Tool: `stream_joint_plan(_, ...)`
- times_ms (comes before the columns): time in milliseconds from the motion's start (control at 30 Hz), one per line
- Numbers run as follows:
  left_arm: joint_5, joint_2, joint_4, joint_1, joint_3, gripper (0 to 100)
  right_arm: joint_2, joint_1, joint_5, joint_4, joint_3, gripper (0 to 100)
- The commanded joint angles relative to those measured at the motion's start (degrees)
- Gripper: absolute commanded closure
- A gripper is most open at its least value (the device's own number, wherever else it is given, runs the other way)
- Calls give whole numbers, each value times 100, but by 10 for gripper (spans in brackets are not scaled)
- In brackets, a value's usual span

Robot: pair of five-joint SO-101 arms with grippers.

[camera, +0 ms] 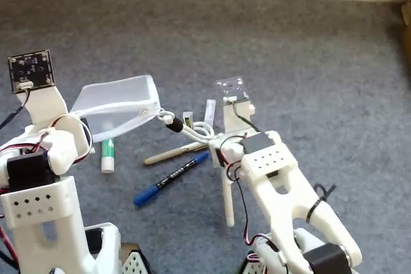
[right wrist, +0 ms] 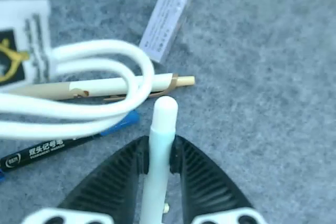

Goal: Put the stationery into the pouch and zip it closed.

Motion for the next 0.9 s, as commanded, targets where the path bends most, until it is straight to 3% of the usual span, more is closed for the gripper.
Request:
stream_joint_plan(0, 53, -31, -18, 505, -110, 993, -453, 330, -35, 40, -233, 992)
stream_joint_plan(867, 53, 22, 299, 1165, -919, 993, -479, 435, -62, 40, -233, 992)
